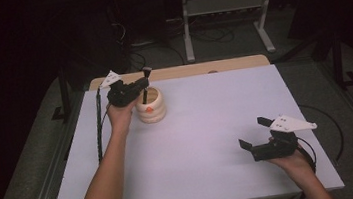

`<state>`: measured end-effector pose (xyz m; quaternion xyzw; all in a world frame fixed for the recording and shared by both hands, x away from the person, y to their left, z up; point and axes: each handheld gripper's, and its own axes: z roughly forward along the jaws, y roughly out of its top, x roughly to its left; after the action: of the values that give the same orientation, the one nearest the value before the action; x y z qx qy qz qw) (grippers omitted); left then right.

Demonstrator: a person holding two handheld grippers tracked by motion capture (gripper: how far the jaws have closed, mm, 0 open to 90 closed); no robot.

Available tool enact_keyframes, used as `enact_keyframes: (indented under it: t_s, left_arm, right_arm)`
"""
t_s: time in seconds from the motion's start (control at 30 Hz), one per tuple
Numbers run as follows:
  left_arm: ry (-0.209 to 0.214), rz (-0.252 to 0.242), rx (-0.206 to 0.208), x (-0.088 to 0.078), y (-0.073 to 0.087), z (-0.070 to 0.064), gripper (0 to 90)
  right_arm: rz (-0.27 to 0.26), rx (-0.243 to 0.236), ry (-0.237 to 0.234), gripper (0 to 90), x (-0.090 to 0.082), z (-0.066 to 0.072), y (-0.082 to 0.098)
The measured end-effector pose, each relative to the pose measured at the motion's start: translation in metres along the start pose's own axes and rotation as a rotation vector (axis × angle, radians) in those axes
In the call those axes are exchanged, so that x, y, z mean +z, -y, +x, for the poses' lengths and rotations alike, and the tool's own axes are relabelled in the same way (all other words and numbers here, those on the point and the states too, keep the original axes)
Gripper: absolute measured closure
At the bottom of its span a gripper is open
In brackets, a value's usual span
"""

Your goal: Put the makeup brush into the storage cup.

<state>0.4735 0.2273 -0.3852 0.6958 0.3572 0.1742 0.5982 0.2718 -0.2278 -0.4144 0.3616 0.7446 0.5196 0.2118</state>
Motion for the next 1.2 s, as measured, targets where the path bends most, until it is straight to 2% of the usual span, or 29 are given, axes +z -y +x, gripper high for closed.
enact_keyframes:
  t_s: [0.17,0.37,0.43,0.47,0.6,0.63,0.8,1.0,1.07,1.2]
  left_arm:
    - [-0.003,0.004,-0.013,-0.001,0.003,0.001,77.9]
    - [-0.006,0.025,0.009,-0.001,0.006,0.000,77.2]
    - [-0.008,0.036,0.011,-0.002,0.007,0.000,68.5]
    - [-0.015,0.039,0.015,-0.002,0.008,0.000,68.5]
    - [-0.017,0.048,0.017,-0.003,0.007,0.000,53.5]
    - [-0.014,0.054,0.026,-0.004,0.007,0.001,53.5]
    - [0.006,0.067,0.024,-0.006,0.006,-0.002,41.7]
    - [-0.002,0.081,0.043,-0.010,0.003,-0.003,34.8]
    - [-0.004,0.083,0.040,-0.011,0.002,-0.003,29.1]
    - [0.000,0.113,0.046,-0.014,0.001,-0.003,23.8]
  right_arm:
    - [0.002,0.001,0.000,0.0,0.000,0.000,0.000]
    - [0.001,0.003,0.000,0.0,0.000,0.001,0.000]
    - [0.000,0.002,-0.001,0.0,0.000,0.001,0.000]
    - [0.000,0.002,-0.001,0.0,0.000,0.001,0.000]
    - [0.003,-0.001,-0.001,0.0,0.001,0.001,0.000]
    - [0.003,-0.001,-0.001,0.0,0.001,0.001,0.000]
    - [0.003,0.000,-0.001,0.0,0.001,0.002,0.000]
    - [0.003,-0.001,0.000,0.0,0.001,0.001,0.000]
    - [0.003,0.002,0.001,0.0,0.000,0.001,0.000]
    - [0.002,0.002,0.003,0.0,0.000,0.001,0.000]
